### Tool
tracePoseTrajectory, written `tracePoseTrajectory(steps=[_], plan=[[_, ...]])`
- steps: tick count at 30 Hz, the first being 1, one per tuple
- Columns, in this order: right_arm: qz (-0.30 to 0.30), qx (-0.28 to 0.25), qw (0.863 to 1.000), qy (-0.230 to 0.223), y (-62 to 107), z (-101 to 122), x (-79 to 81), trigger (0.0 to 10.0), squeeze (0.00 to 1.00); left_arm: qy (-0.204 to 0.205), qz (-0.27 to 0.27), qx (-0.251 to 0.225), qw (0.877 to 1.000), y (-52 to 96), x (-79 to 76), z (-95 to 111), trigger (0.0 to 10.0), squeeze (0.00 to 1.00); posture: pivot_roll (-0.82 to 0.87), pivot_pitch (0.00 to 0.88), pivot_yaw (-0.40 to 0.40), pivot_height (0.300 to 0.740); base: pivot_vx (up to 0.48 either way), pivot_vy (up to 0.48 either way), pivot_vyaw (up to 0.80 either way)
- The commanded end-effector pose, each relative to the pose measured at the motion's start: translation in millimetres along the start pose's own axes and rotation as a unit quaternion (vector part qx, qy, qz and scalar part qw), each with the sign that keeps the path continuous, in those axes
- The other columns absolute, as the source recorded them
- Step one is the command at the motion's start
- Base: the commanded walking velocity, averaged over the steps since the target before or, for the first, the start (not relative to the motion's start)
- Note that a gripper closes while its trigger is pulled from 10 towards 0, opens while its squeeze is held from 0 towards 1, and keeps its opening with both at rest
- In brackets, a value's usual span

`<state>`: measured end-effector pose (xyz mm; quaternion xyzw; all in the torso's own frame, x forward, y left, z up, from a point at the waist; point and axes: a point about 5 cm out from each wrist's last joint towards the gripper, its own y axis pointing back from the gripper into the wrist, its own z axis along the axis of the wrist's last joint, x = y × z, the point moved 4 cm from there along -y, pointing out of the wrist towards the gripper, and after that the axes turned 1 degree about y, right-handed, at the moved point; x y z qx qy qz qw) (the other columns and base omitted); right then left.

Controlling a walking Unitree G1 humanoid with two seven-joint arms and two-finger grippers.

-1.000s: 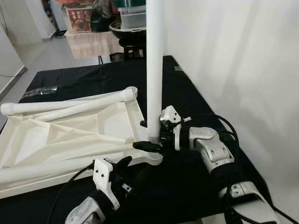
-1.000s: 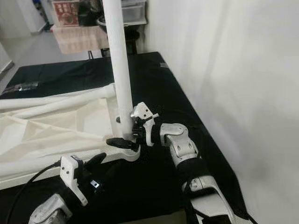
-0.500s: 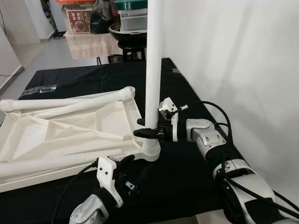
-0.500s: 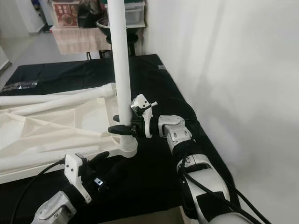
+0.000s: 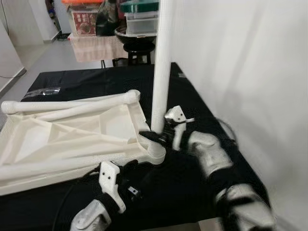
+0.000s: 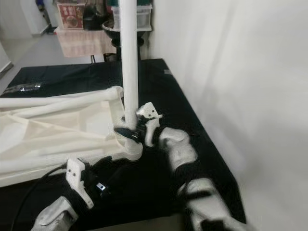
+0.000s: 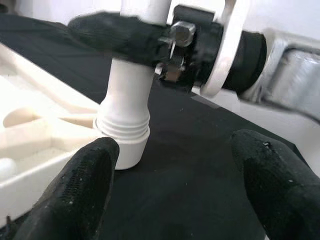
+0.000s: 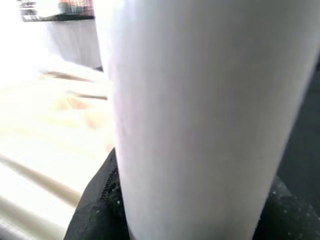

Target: Building children table

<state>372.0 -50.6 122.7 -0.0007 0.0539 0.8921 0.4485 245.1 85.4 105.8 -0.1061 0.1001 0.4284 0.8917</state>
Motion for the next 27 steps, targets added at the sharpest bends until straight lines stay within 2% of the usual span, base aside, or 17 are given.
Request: tracePoseTrajectory(steps=[1,8,9,12,13,14,16,17,18,19,21,22,27], plan=[[-0.028,0.102,0.994,-0.011,11.9,-47,-2.6,0.0,0.0,0.003,0.003,0.007,1.0,1.8,3.7,-3,10.0,0.0,-0.04,0.0,0.013,0.74,0.0,0.0,0.0],[-0.021,0.108,0.994,-0.007,12.3,-49,-0.4,0.0,0.0,0.002,0.007,0.007,1.0,3.0,3.7,-4,10.0,0.0,-0.02,0.0,0.008,0.74,0.0,0.0,0.0],[0.007,0.102,0.995,-0.016,10.5,-43,3.7,10.0,1.0,0.002,0.008,0.006,1.0,3.0,3.7,-4,10.0,0.0,-0.02,0.0,0.008,0.74,0.0,0.0,0.0],[0.028,0.097,0.995,-0.023,9.4,-39,6.8,10.0,1.0,0.002,0.008,0.006,1.0,3.0,3.6,-4,10.0,0.0,-0.02,0.0,0.008,0.74,0.0,0.0,0.0],[0.069,0.08,0.994,-0.027,5.9,-29,12.7,10.0,1.0,0.003,0.007,0.007,1.0,2.9,3.5,-4,10.0,0.0,-0.02,0.0,0.017,0.74,0.0,0.0,0.0],[0.128,0.046,0.991,-0.021,1.8,-10,19.5,10.0,1.0,0.003,0.006,0.007,1.0,2.7,3.3,-4,10.0,0.0,-0.01,0.0,0.021,0.74,0.0,0.0,0.0],[0.128,0.046,0.991,-0.021,1.8,-10,19.5,10.0,1.0,0.003,0.006,0.007,1.0,2.7,3.3,-4,10.0,0.0,-0.01,0.0,0.021,0.74,0.0,0.0,0.0],[0.186,0.016,0.982,-0.013,0.0,8,24.1,10.0,1.0,0.003,0.006,0.008,1.0,2.6,3.2,-3,10.0,0.0,-0.01,0.0,0.024,0.74,0.0,0.0,0.0],[0.186,0.016,0.982,-0.013,0.0,8,24.1,10.0,1.0,0.003,0.006,0.008,1.0,2.6,3.2,-3,10.0,0.0,-0.01,0.0,0.024,0.74,0.0,0.0,0.0],[0.243,-0.005,0.97,0.008,1.2,22,27.5,10.0,1.0,0.003,0.005,0.008,1.0,2.3,3.4,-3,10.0,0.0,-0.01,0.0,0.024,0.74,0.0,0.0,0.0],[0.243,-0.005,0.97,0.008,1.2,22,27.5,10.0,1.0,0.003,0.005,0.008,1.0,2.3,3.4,-3,10.0,0.0,-0.01,0.0,0.024,0.74,0.0,0.0,0.0],[0.332,0.0,0.943,0.028,2.8,34,26.6,10.0,0.0,0.002,0.006,0.008,1.0,1.7,4.2,-3,10.0,0.0,0.01,0.0,0.013,0.74,0.0,0.0,0.0],[0.364,0.021,0.931,0.024,-0.4,38,22.1,10.0,0.0,0.0,0.008,0.006,1.0,1.2,4.7,-2,10.0,0.0,0.02,0.0,0.007,0.74,0.0,0.0,0.0]])
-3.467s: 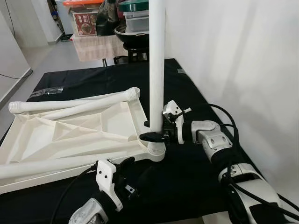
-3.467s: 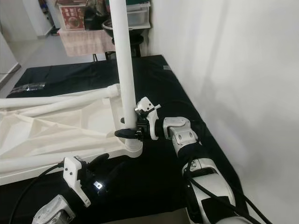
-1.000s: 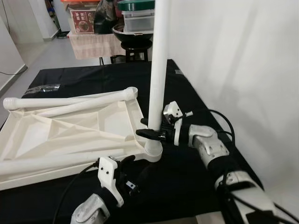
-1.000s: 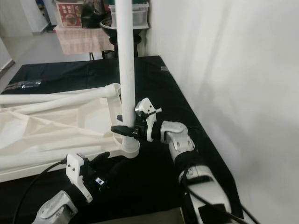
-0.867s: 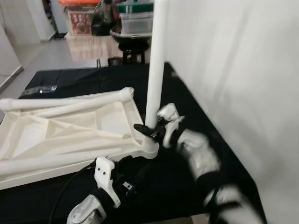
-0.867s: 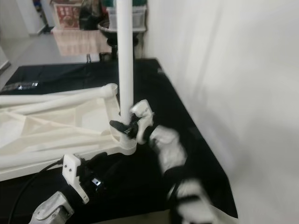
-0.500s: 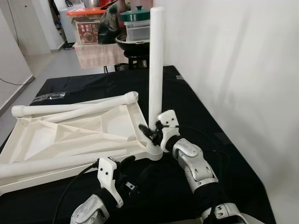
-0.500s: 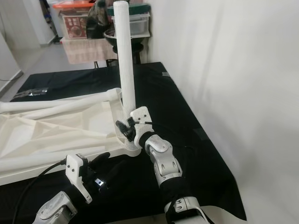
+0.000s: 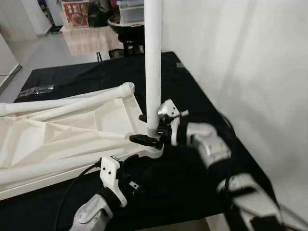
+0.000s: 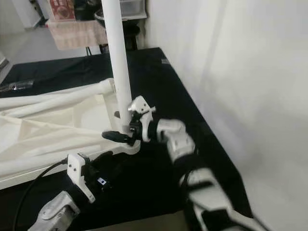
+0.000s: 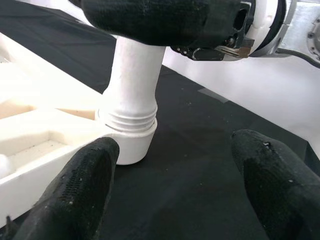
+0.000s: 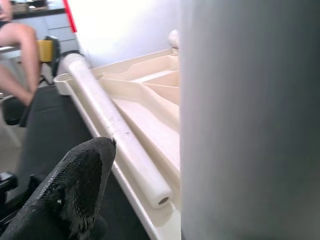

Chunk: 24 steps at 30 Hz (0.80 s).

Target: Building children table

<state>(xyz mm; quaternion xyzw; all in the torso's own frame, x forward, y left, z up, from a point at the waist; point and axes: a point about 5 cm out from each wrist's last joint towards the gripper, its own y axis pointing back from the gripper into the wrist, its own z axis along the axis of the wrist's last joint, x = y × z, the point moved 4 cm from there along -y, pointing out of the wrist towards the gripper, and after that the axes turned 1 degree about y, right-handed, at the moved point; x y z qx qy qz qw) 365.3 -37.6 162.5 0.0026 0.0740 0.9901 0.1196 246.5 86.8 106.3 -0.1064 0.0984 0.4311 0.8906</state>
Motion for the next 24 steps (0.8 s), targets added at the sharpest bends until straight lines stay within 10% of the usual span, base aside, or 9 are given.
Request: tracePoseTrajectory(steps=[1,3,4,7,18,22,24], plan=[[0.029,0.012,0.999,-0.005,-8.1,-2,4.4,10.0,0.0,0.001,0.007,0.007,1.0,1.5,3.0,-3,10.0,0.0,0.02,0.0,0.007,0.74,0.0,0.0,0.0],[0.029,0.015,0.999,-0.007,-8.3,-2,3.1,10.0,0.0,0.001,0.007,0.007,1.0,1.5,3.1,-3,10.0,0.0,0.02,0.0,0.007,0.74,0.0,0.0,0.0],[0.031,0.017,0.999,-0.013,-8.3,-1,1.2,1.3,0.0,0.0,0.008,0.007,1.0,1.5,2.9,-3,10.0,0.0,0.02,0.0,0.003,0.74,0.0,0.0,0.0],[0.036,0.014,0.999,-0.023,-8.1,2,-0.3,0.0,0.0,0.0,0.008,0.007,1.0,1.6,2.5,-3,10.0,0.0,0.03,0.0,-0.001,0.74,0.0,0.0,0.0],[-0.003,-0.002,1.0,-0.025,5.0,-12,-5.9,0.0,0.0,0.004,0.007,0.005,1.0,2.4,-1.8,-3,10.0,0.0,0.02,0.0,0.001,0.74,0.0,0.0,0.0],[-0.139,0.007,0.988,-0.066,12.7,-39,-16.6,0.0,0.0,0.005,0.006,0.004,1.0,5.4,-2.9,-1,10.0,0.0,0.01,0.0,0.004,0.74,0.0,0.0,0.0],[-0.269,0.035,0.957,-0.1,-8.2,-77,17.4,0.0,0.0,0.008,0.005,0.006,1.0,8.2,-1.5,1,10.0,0.0,-0.01,0.0,0.029,0.74,0.0,0.0,0.0]])
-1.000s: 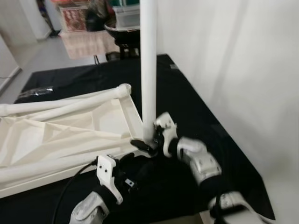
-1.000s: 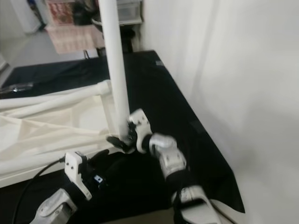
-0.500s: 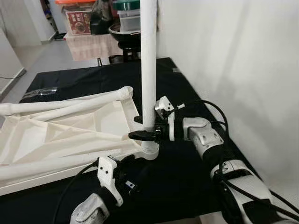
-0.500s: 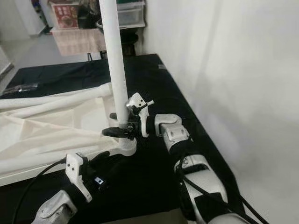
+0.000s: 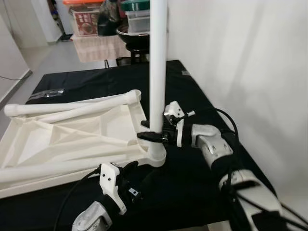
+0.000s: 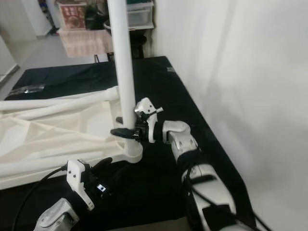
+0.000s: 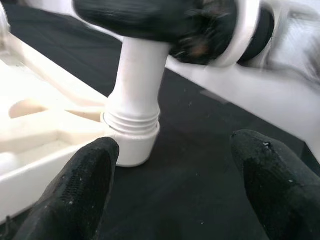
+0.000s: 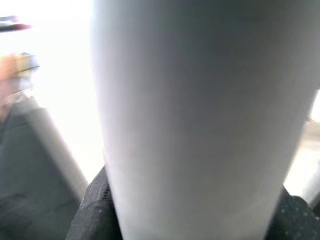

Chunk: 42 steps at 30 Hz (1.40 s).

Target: Building children table

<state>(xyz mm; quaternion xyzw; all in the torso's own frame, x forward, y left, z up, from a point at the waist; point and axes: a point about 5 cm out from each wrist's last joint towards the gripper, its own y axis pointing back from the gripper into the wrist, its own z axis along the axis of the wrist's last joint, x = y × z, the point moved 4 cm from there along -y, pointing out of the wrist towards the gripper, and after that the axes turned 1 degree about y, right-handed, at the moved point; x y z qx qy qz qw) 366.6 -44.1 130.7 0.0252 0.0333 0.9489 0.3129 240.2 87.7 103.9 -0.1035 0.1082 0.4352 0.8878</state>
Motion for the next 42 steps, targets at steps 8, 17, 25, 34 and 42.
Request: tracePoseTrajectory(steps=[8,17,25,34,42], plan=[[-0.153,0.093,0.983,-0.047,2.2,-49,3.0,0.0,0.0,0.002,0.001,0.001,1.0,4.1,1.4,4,10.0,0.0,0.01,0.0,0.015,0.74,0.0,0.0,0.0],[-0.136,0.078,0.986,-0.054,1.3,-40,6.9,10.0,1.0,0.001,0.007,-0.002,1.0,3.7,2.3,5,10.0,0.0,0.01,0.0,0.013,0.74,0.0,0.0,0.0],[0.112,-0.008,0.993,-0.045,-5.8,18,17.0,10.0,0.61,0.004,0.002,0.001,1.0,0.0,2.2,3,10.0,0.0,0.02,0.0,0.011,0.74,0.0,0.0,0.0],[0.209,0.035,0.976,-0.042,-5.1,25,7.2,10.0,0.0,0.002,0.007,0.001,1.0,-1.9,4.4,1,10.0,0.0,0.04,0.0,-0.003,0.74,0.0,0.0,0.0],[0.245,0.039,0.968,-0.045,-0.6,27,7.9,0.0,0.0,0.003,0.006,0.001,1.0,-2.3,4.3,0,10.0,0.0,0.03,0.0,-0.003,0.74,0.0,0.0,0.0]])
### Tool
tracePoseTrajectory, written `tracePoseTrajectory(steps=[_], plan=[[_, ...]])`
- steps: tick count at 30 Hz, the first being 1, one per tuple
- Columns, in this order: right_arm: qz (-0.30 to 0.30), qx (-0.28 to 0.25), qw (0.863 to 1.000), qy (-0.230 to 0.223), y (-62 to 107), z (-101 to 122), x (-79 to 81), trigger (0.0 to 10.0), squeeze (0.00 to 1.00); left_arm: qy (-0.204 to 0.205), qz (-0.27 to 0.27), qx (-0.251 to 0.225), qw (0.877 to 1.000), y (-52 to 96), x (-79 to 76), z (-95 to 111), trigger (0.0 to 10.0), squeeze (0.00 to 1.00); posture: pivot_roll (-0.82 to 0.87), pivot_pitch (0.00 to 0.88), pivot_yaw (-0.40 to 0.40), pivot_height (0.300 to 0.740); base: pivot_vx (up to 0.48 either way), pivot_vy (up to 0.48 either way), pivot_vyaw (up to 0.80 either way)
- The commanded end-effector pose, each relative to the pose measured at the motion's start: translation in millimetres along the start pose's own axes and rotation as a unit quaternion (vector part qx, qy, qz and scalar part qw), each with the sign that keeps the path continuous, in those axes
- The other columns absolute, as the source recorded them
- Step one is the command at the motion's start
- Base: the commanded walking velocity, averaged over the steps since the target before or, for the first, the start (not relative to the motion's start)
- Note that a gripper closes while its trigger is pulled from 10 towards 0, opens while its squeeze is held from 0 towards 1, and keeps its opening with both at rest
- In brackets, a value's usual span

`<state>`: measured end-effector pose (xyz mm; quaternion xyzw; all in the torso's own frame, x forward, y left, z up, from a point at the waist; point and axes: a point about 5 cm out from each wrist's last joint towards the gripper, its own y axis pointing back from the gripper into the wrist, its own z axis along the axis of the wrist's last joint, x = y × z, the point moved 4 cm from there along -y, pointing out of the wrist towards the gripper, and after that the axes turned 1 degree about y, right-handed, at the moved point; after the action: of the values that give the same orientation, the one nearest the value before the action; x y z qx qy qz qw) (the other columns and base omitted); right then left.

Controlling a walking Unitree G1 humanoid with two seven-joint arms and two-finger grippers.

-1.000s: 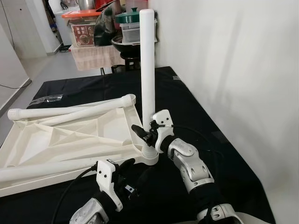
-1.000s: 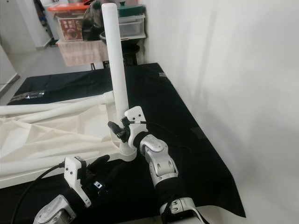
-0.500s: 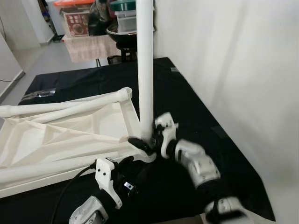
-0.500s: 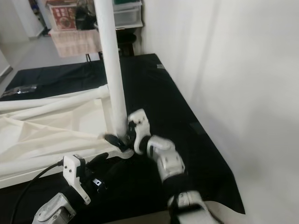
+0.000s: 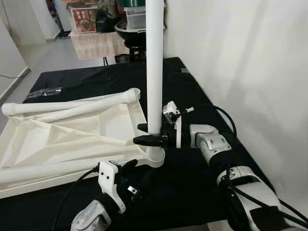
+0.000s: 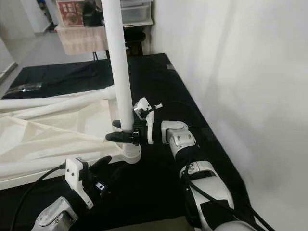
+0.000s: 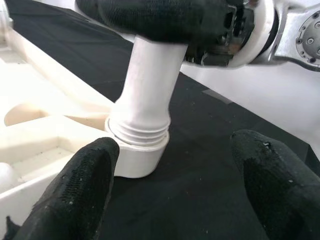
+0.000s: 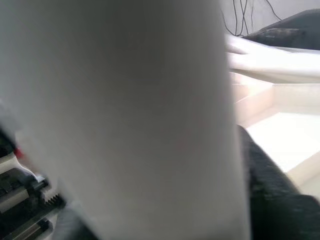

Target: Building children table

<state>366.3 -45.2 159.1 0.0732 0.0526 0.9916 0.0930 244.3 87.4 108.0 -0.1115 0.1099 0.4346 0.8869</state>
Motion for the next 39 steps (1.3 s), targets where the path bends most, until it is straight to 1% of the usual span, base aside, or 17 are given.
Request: tracePoseTrajectory(steps=[1,11,12,13,14,15,16,18,26,27,29,30,32,34,36,38,39], plan=[[0.023,-0.001,1.0,-0.013,-6.9,-1,5.0,0.0,0.0,-0.002,0.007,0.007,1.0,1.6,3.3,-4,10.0,0.0,0.03,0.0,-0.003,0.74,0.0,0.0,0.0],[-0.052,-0.014,0.998,-0.011,9.3,-21,-5.5,0.0,0.0,-0.001,0.006,0.006,1.0,2.1,1.0,-3,10.0,0.0,0.02,0.0,-0.008,0.74,0.0,0.0,0.0],[-0.204,0.0,0.979,-0.025,5.0,-39,-20.4,0.0,0.0,-0.001,0.007,0.005,1.0,3.8,1.0,-2,10.0,0.0,0.01,0.0,-0.015,0.74,0.0,0.0,0.0],[-0.204,0.0,0.979,-0.025,5.0,-39,-20.4,0.0,0.0,-0.001,0.007,0.005,1.0,3.8,1.0,-2,10.0,0.0,0.01,0.0,-0.015,0.74,0.0,0.0,0.0],[-0.298,0.017,0.954,-0.039,1.6,-65,-9.9,0.0,0.0,-0.002,0.007,0.005,1.0,5.6,1.6,-2,10.0,0.0,0.0,0.0,0.002,0.74,0.0,0.0,0.0],[-0.298,0.017,0.954,-0.039,1.6,-65,-9.9,0.0,0.0,-0.002,0.007,0.005,1.0,5.6,1.6,-2,10.0,0.0,0.0,0.0,0.002,0.74,0.0,0.0,0.0],[-0.366,0.026,0.929,-0.049,5.2,-79,0.6,0.0,0.0,-0.002,0.008,0.006,1.0,6.8,2.1,-1,10.0,0.0,0.0,0.0,0.002,0.74,0.0,0.0,0.0],[-0.397,0.021,0.916,-0.043,10.3,-75,1.7,0.0,0.0,0.0,0.006,0.007,1.0,7.5,2.4,-1,10.0,0.0,-0.03,0.0,0.016,0.74,0.0,0.0,0.0],[-0.386,0.029,0.922,-0.03,9.3,-74,-3.9,0.0,0.0,-0.001,0.009,0.007,1.0,8.1,2.8,-1,10.0,0.0,0.0,0.0,0.002,0.74,0.0,0.0,0.0],[-0.379,0.019,0.925,-0.038,8.5,-67,-2.6,10.0,0.76,-0.001,0.011,0.006,1.0,7.9,3.2,0,10.0,0.0,0.0,0.0,0.002,0.74,0.0,0.0,0.0],[-0.37,0.011,0.928,-0.043,7.3,-63,-0.4,10.0,0.76,-0.001,0.011,0.006,1.0,7.8,3.3,0,10.0,0.0,0.0,0.0,0.002,0.74,0.0,0.0,0.0],[-0.351,-0.002,0.935,-0.037,4.7,-53,3.1,10.0,1.0,-0.001,0.009,0.007,1.0,7.6,3.3,0,10.0,0.0,0.0,0.0,0.006,0.74,0.0,0.0,0.0],[-0.351,-0.002,0.935,-0.037,4.7,-53,3.1,10.0,1.0,-0.001,0.009,0.007,1.0,7.6,3.3,0,10.0,0.0,0.0,0.0,0.006,0.74,0.0,0.0,0.0],[-0.269,-0.066,0.961,-0.001,0.0,-12,4.7,10.0,1.0,0.001,0.006,0.008,1.0,6.6,3.3,0,10.0,0.0,0.0,0.0,0.013,0.74,0.0,0.0,0.0],[-0.178,-0.077,0.98,0.044,-1.3,11,8.8,10.0,1.0,0.002,0.005,0.008,1.0,6.2,3.2,0,10.0,0.0,0.0,0.0,0.013,0.74,0.0,0.0,0.0],[-0.178,-0.077,0.98,0.044,-1.3,11,8.8,10.0,1.0,0.002,0.005,0.008,1.0,6.2,3.2,0,10.0,0.0,0.0,0.0,0.013,0.74,0.0,0.0,0.0],[-0.141,-0.055,0.985,0.085,-2.2,14,11.2,10.0,0.52,0.002,0.005,0.008,1.0,5.9,3.2,0,10.0,0.0,0.01,0.0,0.011,0.74,0.0,0.0,0.0]])
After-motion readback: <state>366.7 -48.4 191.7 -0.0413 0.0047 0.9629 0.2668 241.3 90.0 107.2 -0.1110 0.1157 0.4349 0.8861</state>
